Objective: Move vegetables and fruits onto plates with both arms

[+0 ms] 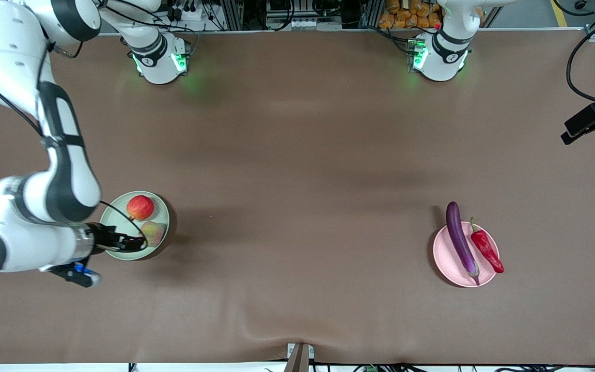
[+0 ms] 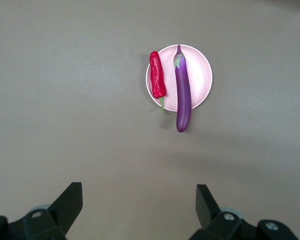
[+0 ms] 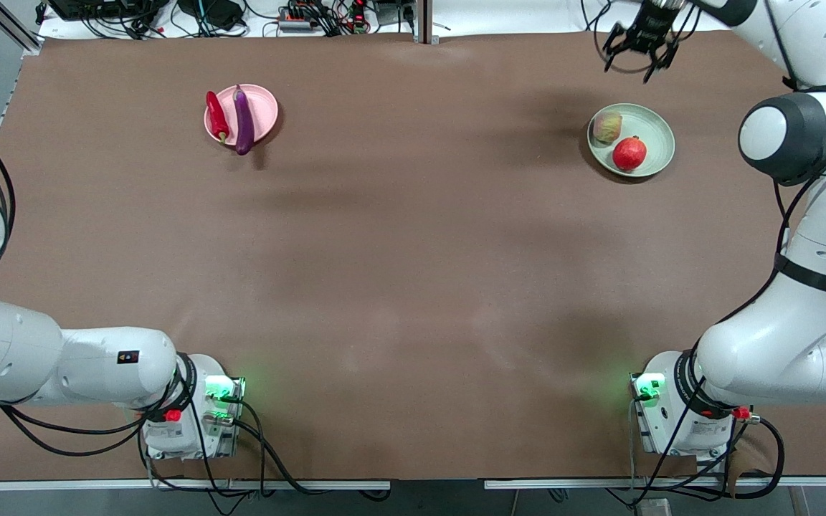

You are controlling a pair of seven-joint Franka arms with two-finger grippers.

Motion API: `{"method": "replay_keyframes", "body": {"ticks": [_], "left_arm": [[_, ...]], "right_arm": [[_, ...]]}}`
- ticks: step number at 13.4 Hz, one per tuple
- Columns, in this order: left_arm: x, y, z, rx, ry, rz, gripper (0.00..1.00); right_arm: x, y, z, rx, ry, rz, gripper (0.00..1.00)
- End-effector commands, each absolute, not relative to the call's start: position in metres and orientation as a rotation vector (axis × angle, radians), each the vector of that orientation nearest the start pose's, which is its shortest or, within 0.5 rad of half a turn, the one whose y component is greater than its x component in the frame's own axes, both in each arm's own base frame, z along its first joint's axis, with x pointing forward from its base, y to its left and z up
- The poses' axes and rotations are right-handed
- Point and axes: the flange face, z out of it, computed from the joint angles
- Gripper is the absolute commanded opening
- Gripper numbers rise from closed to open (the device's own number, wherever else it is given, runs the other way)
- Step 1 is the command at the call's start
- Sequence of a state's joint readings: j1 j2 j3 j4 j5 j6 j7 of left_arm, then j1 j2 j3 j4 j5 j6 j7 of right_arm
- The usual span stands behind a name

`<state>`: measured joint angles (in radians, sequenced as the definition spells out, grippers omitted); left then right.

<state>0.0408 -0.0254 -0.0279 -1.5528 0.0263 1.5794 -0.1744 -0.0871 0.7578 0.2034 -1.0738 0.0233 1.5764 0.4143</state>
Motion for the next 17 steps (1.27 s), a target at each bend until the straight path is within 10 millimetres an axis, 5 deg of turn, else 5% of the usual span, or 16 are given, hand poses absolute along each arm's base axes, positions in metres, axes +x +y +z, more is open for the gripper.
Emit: {"method": "replay_keyframes", "body": {"ticks": [1,5,8,11,13,17], "left_arm": [[0.535,0.003,0.654,-3.116,-0.277,-0.043,1.00],[0.531,0.001,0.659,-3.116,-0.267,-0.047,1.00],[0.530,-0.001,0.660,-3.116,-0.263,-0.048,1.00],[0.530,0.002,0.659,-3.116,-0.267,-0.045,1.00],[0.529,0.005,0.666,-3.117,-0.260,-0.069,1.00],[0.534,0.004,0.670,-3.116,-0.272,-0.086,1.00]], "right_arm": [[0.711,0.052,0.450,-2.980,0.449,0.347,1.00],[0.655,0.085,0.578,-3.094,0.414,0.205,1.00],[0.616,0.108,0.617,-3.152,0.342,0.175,1.00],[0.584,0.087,0.641,-3.185,0.091,0.161,1.00],[0.567,0.062,0.646,-3.196,0.109,0.178,1.00],[0.530,0.067,0.620,-3.218,0.036,0.154,1.00]]}}
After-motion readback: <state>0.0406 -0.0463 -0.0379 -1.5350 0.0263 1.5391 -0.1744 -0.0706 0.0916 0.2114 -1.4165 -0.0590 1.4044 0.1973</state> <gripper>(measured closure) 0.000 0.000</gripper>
